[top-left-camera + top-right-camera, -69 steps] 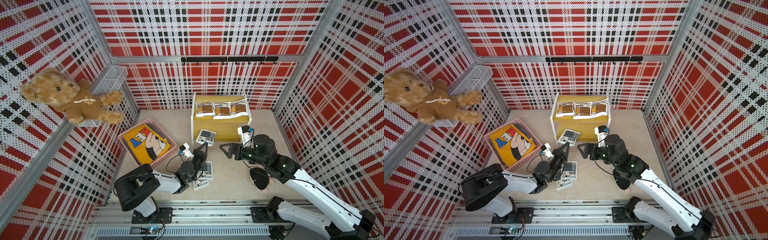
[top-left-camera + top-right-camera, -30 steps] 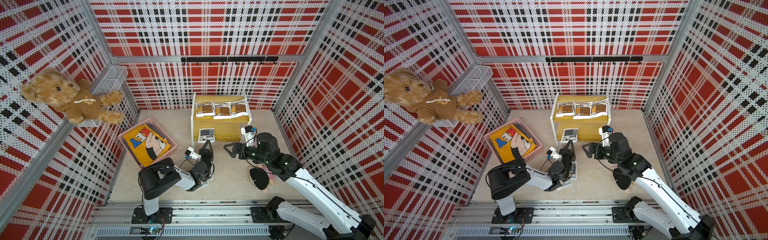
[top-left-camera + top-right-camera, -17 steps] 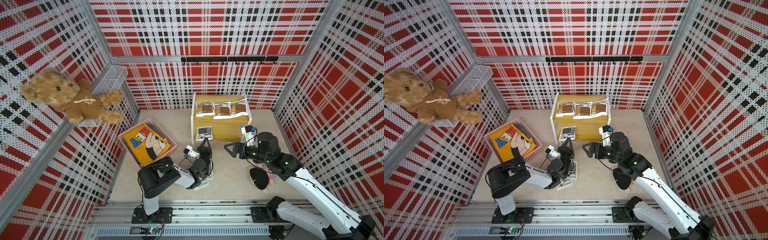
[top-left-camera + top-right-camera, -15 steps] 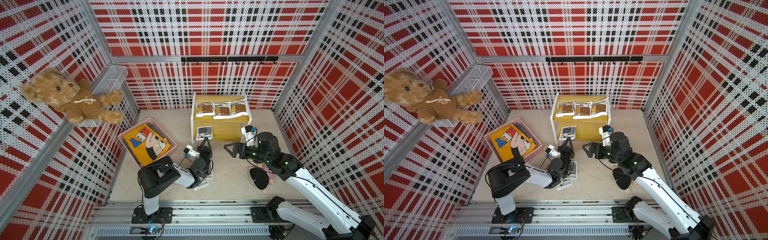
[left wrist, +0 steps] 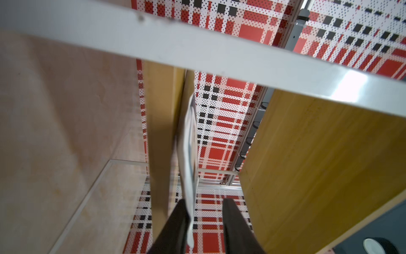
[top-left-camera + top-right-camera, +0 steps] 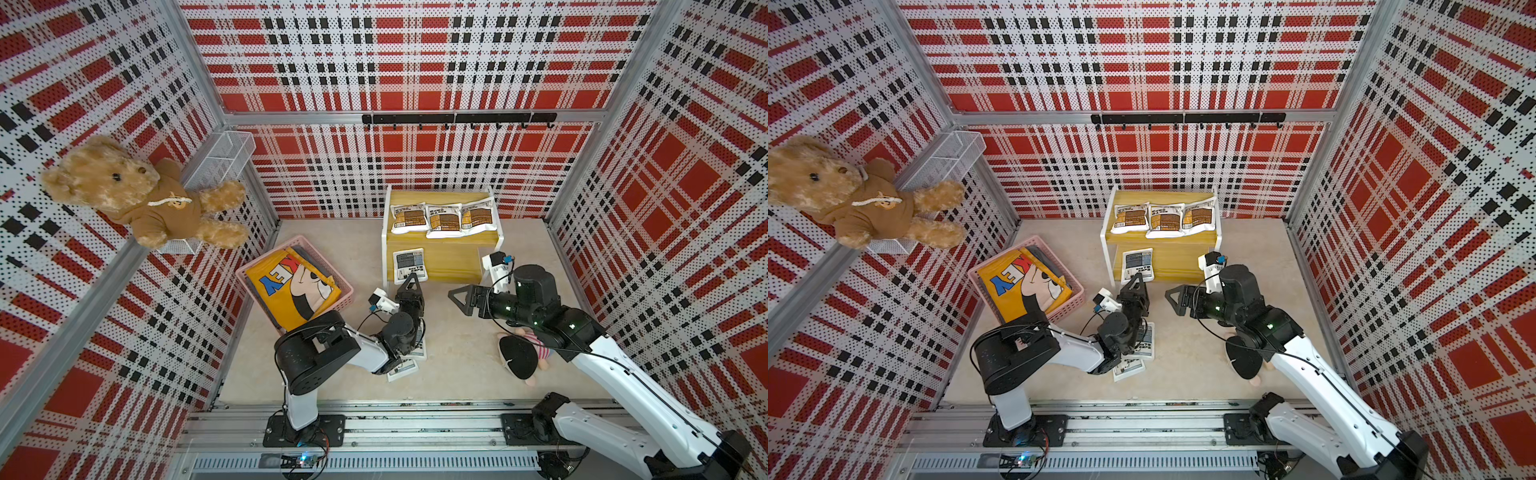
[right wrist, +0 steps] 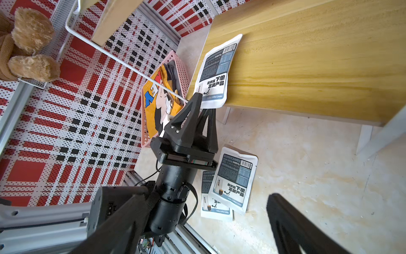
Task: Place the bagged coffee beans on the shelf by color
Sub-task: Place the bagged coffee beans on the shelf.
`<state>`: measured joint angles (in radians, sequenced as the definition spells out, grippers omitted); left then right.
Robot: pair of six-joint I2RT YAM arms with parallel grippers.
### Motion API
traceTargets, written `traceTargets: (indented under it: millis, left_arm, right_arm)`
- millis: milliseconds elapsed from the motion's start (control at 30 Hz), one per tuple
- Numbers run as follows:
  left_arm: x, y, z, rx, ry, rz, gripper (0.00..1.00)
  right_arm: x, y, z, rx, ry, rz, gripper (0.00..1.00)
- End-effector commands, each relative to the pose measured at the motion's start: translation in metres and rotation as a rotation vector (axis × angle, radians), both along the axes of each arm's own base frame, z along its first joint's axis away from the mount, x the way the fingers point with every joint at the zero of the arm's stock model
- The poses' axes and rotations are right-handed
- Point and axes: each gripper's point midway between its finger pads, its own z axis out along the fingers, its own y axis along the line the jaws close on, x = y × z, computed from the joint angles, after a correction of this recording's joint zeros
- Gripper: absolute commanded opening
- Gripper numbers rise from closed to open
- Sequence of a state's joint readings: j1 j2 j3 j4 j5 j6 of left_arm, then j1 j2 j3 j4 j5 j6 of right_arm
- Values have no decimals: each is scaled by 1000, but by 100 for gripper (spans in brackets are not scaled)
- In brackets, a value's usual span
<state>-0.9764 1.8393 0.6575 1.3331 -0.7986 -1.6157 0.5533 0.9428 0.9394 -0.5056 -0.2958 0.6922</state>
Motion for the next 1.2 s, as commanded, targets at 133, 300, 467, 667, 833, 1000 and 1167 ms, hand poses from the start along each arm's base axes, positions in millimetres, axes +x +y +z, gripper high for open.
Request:
traceTargets:
  millis: [133, 300, 467, 667, 833, 1000, 1167]
  left_arm:
    - [-4, 2, -2, 34, 22, -27, 64]
    - [-15, -1, -5, 69, 42, -63, 99]
    - [-38, -5, -4, 116, 52, -130, 99]
    - [-79, 3, 16, 279, 40, -213, 99]
    - [-103, 40, 40, 533, 34, -219, 99]
    - [-117, 89, 65, 786, 42, -182, 99]
    - [-128, 123, 82, 802, 11, -141, 99]
  right_arm:
    - [-4, -4, 2, 10, -13, -3, 94]
    - [-8, -6, 2, 11, -15, 1, 93]
    - [-13, -6, -9, 10, 8, 1, 88]
    - [-32, 24, -37, -53, 35, 47, 66]
    - [-37, 54, -51, -57, 48, 81, 13]
    - [-22, 79, -61, -57, 48, 96, 0]
    - [-2, 101, -65, -46, 30, 86, 0]
